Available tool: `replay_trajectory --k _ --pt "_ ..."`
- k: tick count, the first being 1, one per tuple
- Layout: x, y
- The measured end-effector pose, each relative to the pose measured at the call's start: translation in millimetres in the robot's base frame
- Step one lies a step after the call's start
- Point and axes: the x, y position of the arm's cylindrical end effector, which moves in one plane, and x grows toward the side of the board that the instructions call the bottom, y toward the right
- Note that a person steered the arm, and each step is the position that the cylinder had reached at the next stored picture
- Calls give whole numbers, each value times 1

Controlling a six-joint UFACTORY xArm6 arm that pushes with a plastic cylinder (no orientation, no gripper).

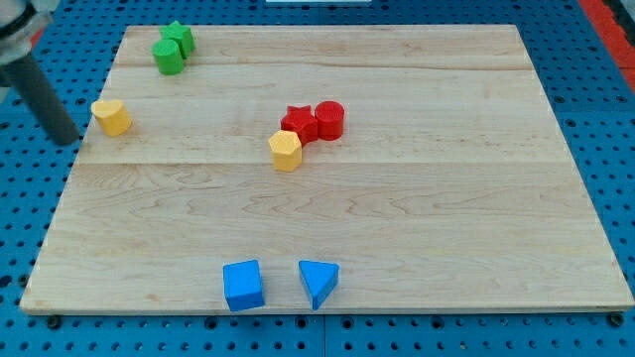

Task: Move yellow heart on left side of yellow hexagon

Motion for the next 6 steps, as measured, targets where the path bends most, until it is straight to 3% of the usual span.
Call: replay_trajectory --k 1,2,4,5,6 --pt "-26 74" --pt "-12 189" --pt "-60 98" --pt "-15 141" --pt "-4 215"
